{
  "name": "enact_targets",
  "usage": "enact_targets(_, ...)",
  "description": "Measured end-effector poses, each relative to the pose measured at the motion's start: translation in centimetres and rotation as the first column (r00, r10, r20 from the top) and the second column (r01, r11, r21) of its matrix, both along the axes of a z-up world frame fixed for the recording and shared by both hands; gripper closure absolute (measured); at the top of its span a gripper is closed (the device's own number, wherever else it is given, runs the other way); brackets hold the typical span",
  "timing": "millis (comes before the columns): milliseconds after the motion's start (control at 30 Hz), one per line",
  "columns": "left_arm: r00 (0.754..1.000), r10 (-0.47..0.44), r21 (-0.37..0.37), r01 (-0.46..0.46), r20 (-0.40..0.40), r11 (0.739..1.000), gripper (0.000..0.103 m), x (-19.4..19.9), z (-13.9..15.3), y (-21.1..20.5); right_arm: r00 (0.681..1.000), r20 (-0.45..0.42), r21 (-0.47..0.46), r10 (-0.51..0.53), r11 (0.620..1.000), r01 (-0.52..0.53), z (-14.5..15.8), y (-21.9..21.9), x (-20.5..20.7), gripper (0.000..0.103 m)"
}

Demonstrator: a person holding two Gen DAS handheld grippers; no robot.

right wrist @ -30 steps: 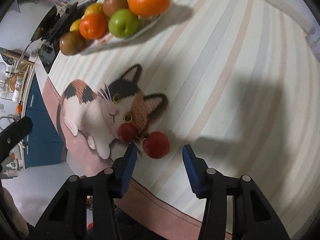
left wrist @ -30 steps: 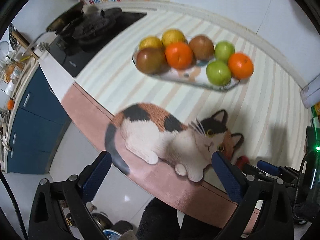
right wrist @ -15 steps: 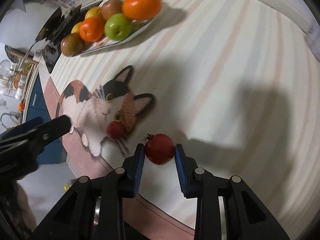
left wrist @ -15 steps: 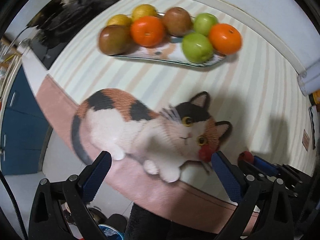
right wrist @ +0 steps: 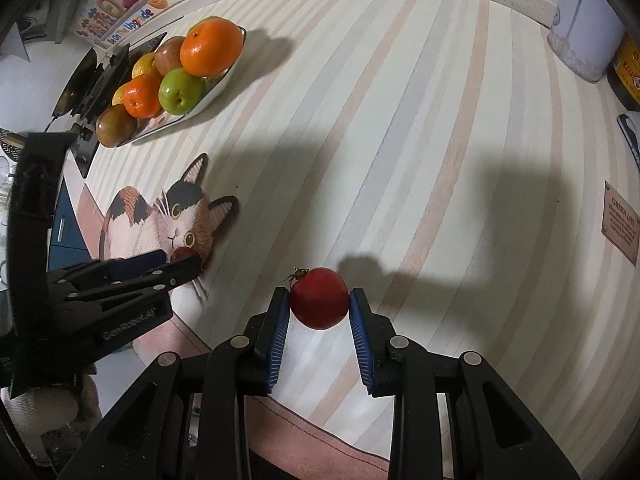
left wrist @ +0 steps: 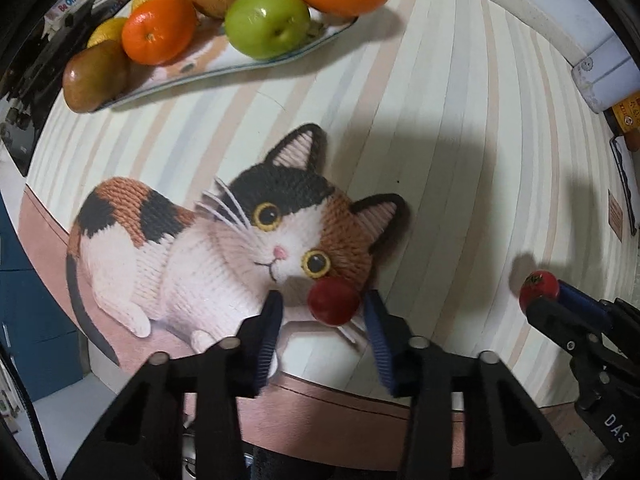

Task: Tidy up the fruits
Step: 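Carry both cherry tomatoes onto the floral plate and open both tools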

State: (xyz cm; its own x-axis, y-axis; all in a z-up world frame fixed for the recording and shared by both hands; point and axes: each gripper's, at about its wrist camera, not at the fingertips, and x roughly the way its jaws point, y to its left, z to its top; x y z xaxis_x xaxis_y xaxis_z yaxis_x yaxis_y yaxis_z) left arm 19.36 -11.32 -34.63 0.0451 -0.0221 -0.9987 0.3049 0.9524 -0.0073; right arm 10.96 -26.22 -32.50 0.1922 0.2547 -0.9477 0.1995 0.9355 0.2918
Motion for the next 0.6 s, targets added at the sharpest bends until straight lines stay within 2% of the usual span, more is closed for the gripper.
enact_targets(100, 1.0, -0.002, -0.011, 0.002, -0.002, 1.0, 0.072, -0.1, -0.2, -0.1, 1.0, 0.004, -0.001, 0.0, 1.0, 0.0, 0.0, 0.1, 0.3, 0.07)
enact_targets(200, 1.0, -0.004, -0.016, 0.004, -0.003, 1.0, 0.078, -0.1, -0.3, -0.3, 1.0, 0.009, 0.0, -0.001, 1.0, 0.001, 0.2, 0.2, 0.5, 0.07)
enact_targets(400, 1.0, 0.02, -0.031, -0.02, 0.01, 0.999, 0.079, 0.1, -0.2, 0.3, 1.0, 0.027, -0.002, -0.002, 1.0, 0.002, 1.0, 0.3, 0.7, 0.07)
enact_targets(500, 0.999, 0.04, -0.055, -0.039, 0.019, 0.998, 0.08, 0.5, 0.8, 1.4, 0.999, 0.038, -0.002, -0.003, 1.0, 0.003, 1.5, 0.4, 0.9, 0.07)
enact_targets(600, 0.997, 0.07, -0.093, -0.066, 0.038, 0.993, 0.08, 0.8, 2.9, 2.7, 0.999, 0.052, 0.004, -0.003, 1.0, 0.003, 2.1, 0.5, 1.4, 0.07)
